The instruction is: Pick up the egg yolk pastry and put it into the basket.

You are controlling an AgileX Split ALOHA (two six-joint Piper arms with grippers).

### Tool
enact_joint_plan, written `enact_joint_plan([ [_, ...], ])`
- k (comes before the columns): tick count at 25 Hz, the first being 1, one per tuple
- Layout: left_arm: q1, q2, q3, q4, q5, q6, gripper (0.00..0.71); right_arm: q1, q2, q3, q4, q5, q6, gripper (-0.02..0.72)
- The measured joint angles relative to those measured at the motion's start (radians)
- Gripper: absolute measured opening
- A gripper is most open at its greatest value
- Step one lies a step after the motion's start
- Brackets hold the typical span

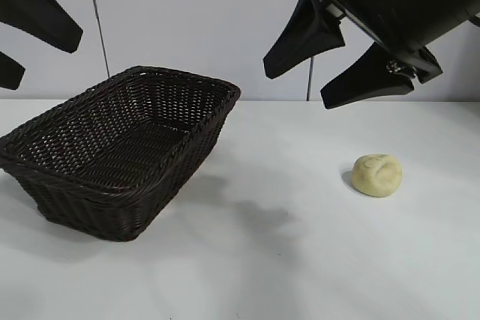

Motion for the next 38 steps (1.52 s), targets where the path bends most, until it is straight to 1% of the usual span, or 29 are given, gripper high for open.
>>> enact_joint_plan([
  [14,0.0,0.0,0.0,0.0,-0.001,0.0,0.606,0.0,0.0,0.0,0.0,0.0,0.002,0.568],
  [22,0.0,0.0,0.0,-0.004,-0.081,0.0,0.606,0.0,0.0,0.0,0.0,0.0,0.003,0.568],
  [30,0.0,0.0,0.0,-0.004,-0.103,-0.004,0.606,0.0,0.0,0.0,0.0,0.0,0.003,0.568],
  [32,0.0,0.0,0.0,-0.005,-0.106,-0.066,0.606,0.0,0.0,0.0,0.0,0.0,0.003,0.568],
  [34,0.0,0.0,0.0,-0.004,-0.097,-0.18,0.606,0.0,0.0,0.0,0.0,0.0,0.003,0.568],
  [36,0.0,0.0,0.0,0.017,-0.088,-0.363,0.606,0.0,0.0,0.0,0.0,0.0,0.003,0.568],
  [38,0.0,0.0,0.0,0.078,-0.071,-0.561,0.606,0.0,0.0,0.0,0.0,0.0,0.003,0.568],
])
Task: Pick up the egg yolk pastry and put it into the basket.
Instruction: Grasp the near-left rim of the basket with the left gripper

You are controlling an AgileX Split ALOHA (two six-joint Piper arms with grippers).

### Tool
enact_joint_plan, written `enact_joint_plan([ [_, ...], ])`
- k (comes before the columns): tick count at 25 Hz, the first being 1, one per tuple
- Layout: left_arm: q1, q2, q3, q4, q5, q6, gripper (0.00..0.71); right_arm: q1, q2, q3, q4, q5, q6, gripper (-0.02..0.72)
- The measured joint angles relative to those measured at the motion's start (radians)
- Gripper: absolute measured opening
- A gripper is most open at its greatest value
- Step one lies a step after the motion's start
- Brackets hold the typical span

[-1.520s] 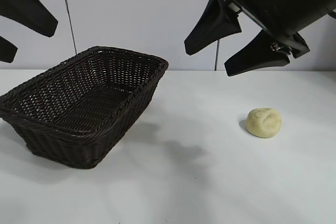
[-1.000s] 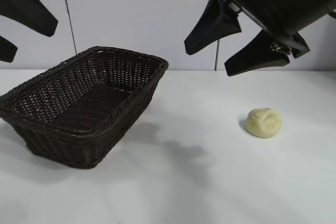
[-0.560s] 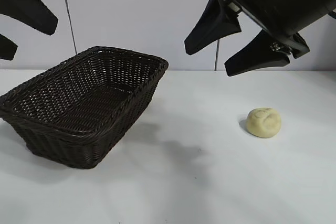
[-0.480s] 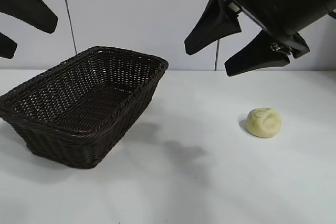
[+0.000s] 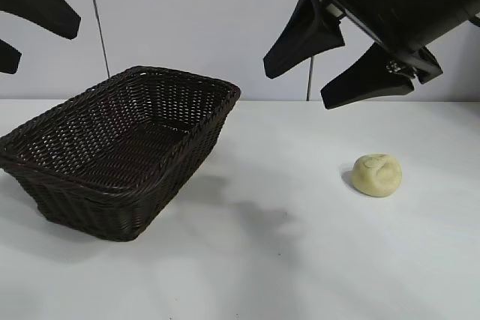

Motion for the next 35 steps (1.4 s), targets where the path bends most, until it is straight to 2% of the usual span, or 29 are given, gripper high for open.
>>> enact_joint_plan([
  [5,-0.002,0.0,0.0,0.265,0.055,-0.443,0.606,0.0,0.0,0.0,0.0,0.0,0.0,0.568],
  [7,-0.024,0.0,0.0,0.337,0.059,-0.564,0.606,0.0,0.0,0.0,0.0,0.0,0.0,0.568],
  [13,-0.18,0.001,0.0,0.514,0.001,-0.9,0.606,0.0,0.0,0.0,0.0,0.0,0.0,0.568],
  [16,-0.234,0.021,0.0,0.591,-0.048,-1.071,0.606,0.0,0.0,0.0,0.0,0.0,0.0,0.568],
  [19,-0.266,0.08,0.0,0.662,-0.055,-1.158,0.606,0.0,0.0,0.0,0.001,0.0,0.0,0.568],
  [31,-0.268,0.375,-0.002,0.687,-0.196,-1.187,0.603,0.0,0.0,0.0,0.001,0.0,0.004,0.568],
  [33,-0.268,0.407,-0.002,0.68,-0.207,-1.187,0.579,0.0,0.0,0.0,0.001,0.0,0.004,0.568],
  [35,-0.268,0.42,-0.002,0.677,-0.211,-1.188,0.509,0.0,0.0,0.0,0.001,0.0,0.004,0.568],
])
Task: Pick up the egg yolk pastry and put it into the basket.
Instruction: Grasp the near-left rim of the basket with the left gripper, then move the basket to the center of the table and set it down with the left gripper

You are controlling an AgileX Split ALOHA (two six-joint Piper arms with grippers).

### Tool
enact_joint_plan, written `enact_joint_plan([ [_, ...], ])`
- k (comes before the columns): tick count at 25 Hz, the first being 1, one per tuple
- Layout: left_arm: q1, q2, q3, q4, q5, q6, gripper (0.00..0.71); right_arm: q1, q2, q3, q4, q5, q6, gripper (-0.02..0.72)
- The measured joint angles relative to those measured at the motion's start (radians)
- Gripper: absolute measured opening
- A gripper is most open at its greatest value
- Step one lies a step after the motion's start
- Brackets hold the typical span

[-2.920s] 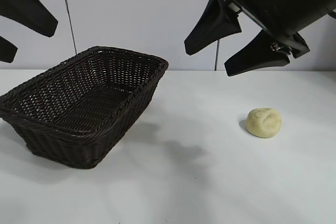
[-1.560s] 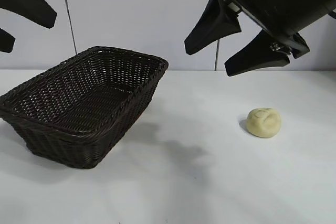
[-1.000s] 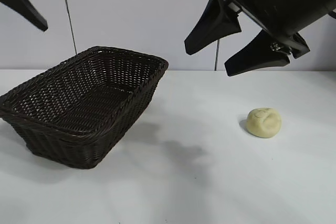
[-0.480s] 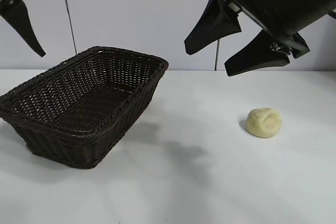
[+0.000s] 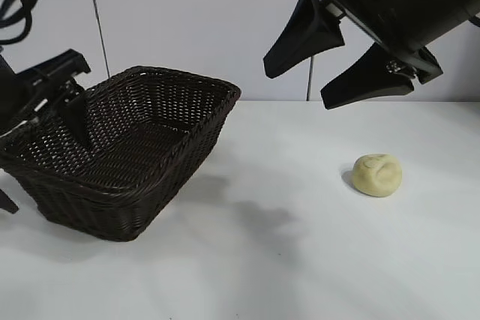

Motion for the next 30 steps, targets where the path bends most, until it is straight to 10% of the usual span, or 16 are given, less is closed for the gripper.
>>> enact_joint_plan([
  [8,0.002,0.001,-0.008,-0.028,-0.034,-0.035,0.097,0.0,0.0,0.0,0.0,0.002,0.0,0.568],
  [15,0.027,-0.006,-0.01,-0.101,-0.013,-0.007,0.097,0.0,0.0,0.0,0.0,0.004,0.0,0.568],
  [30,0.239,-0.036,-0.145,-0.431,0.233,0.775,0.097,0.0,0.0,0.0,0.0,0.018,0.0,0.568],
])
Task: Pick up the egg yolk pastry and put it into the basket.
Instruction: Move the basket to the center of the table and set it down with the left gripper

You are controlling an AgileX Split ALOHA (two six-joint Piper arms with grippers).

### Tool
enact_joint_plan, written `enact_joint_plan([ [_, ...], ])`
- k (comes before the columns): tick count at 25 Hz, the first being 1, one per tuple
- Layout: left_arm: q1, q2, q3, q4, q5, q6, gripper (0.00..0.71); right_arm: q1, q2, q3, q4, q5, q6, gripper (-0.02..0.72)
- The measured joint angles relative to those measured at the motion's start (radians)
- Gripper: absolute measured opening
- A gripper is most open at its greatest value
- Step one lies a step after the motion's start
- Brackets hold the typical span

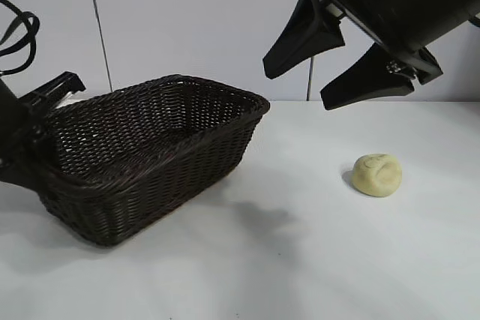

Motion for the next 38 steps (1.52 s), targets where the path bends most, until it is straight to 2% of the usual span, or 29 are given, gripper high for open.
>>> enact_joint_plan([
  [8,0.003,0.135,-0.232,0.053,0.192,0.235,0.097,0.0,0.0,0.0,0.0,0.021,0.0,0.568],
  [13,0.004,0.19,-0.316,0.058,0.24,0.395,0.097,0.0,0.0,0.0,0.0,0.03,0.0,0.568],
  [18,0.004,0.209,-0.322,0.075,0.261,0.489,0.097,0.0,0.0,0.0,0.0,0.031,0.0,0.568],
  [24,0.003,0.216,-0.32,0.088,0.255,0.508,0.097,0.0,0.0,0.0,0.0,0.033,0.0,0.568],
  [29,-0.018,0.218,-0.32,0.088,0.225,0.522,0.097,0.0,0.0,0.0,0.0,0.033,0.0,0.568],
  [38,-0.03,0.309,-0.32,0.074,0.203,0.525,0.097,0.0,0.0,0.0,0.0,0.033,0.0,0.568],
])
